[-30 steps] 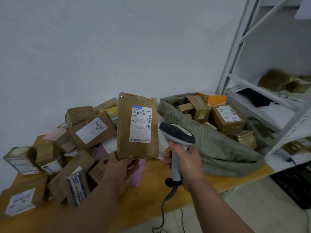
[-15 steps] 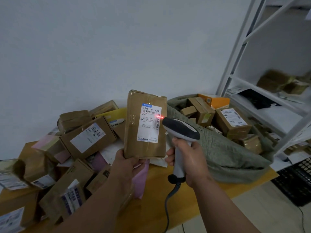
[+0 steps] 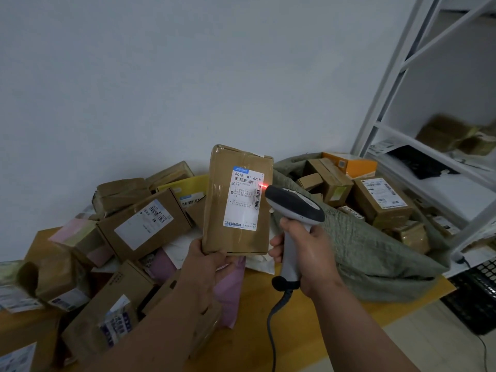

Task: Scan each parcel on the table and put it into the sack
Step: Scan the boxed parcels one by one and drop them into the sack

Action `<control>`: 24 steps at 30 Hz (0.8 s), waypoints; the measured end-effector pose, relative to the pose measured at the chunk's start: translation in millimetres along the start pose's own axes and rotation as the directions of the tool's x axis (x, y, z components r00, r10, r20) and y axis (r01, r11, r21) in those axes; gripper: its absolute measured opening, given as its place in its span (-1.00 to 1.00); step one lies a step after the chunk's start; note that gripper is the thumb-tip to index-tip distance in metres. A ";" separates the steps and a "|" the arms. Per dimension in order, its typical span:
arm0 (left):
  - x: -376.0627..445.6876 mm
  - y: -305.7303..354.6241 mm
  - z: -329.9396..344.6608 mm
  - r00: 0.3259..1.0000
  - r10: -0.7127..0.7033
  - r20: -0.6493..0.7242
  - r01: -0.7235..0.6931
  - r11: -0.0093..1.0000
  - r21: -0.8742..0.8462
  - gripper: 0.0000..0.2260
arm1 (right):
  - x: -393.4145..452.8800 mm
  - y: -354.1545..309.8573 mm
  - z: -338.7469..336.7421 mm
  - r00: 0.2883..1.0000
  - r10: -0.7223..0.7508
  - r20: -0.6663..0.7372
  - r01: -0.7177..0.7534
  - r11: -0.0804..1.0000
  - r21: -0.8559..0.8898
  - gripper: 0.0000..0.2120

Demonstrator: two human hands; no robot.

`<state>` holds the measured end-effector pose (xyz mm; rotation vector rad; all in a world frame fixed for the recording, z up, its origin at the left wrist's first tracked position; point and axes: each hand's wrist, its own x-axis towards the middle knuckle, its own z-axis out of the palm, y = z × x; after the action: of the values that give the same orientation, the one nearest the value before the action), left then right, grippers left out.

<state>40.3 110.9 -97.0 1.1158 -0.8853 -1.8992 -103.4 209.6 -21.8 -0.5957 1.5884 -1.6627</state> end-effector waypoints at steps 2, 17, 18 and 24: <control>2.6 -0.3 0.2 1.000 -0.003 -0.008 0.003 1.000 0.009 -0.68 | 2.7 0.0 -0.7 1.000 -0.001 -0.001 0.001 1.000 -0.001 -0.83; 27.8 19.7 123.9 0.984 0.121 0.132 -0.125 0.992 0.024 -0.47 | 72.1 6.3 -74.1 0.977 -0.084 -0.198 0.088 0.996 0.009 -0.71; 30.1 16.7 139.6 0.982 0.116 0.150 -0.124 0.992 0.040 -0.43 | 78.8 1.8 -84.0 0.976 -0.082 -0.204 0.088 0.996 0.024 -0.65; 37.5 3.8 227.9 0.977 0.076 0.198 -0.126 0.960 0.251 -0.46 | 136.4 -32.2 -150.3 0.949 -0.063 -0.309 0.109 0.985 0.134 -0.27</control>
<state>-177.8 119.4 -21.5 1.0310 -1.3062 -1.8609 -308.3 197.4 -30.7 -0.3477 1.6482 -1.9965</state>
